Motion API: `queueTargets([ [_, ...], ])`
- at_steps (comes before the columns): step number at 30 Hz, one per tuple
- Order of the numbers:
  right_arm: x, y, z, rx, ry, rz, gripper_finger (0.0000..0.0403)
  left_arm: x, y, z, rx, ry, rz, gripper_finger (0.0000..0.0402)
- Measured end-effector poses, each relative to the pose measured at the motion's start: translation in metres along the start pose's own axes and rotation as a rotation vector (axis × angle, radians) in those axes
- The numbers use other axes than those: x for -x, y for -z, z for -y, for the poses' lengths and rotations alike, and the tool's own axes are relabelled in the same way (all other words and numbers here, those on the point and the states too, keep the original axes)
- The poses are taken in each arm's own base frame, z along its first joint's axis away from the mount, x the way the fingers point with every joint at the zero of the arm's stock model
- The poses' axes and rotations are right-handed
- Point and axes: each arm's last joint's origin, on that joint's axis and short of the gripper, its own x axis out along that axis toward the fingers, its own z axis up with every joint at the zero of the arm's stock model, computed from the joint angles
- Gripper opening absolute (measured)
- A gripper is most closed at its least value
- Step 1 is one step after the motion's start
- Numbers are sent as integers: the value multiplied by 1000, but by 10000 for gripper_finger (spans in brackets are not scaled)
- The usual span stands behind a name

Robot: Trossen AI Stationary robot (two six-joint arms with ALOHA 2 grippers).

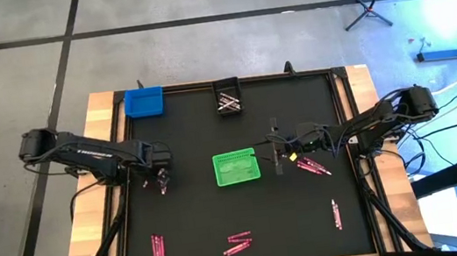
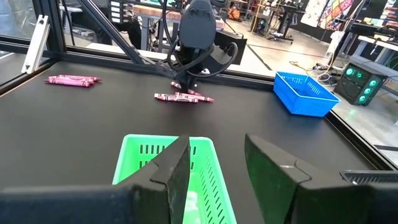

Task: Sort crayons
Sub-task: Put the pink crayon into the blue bin

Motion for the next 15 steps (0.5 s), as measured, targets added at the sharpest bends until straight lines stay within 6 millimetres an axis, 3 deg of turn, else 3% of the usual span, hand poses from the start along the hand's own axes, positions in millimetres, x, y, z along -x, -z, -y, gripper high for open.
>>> queueTargets([
  [9,0,0,0,0,0,-3,150,27,-7,3,-11,-80,79,39],
  [15,0,1,0,0,-1,-6,150,59,-20,14,-130,-95,263,39],
])
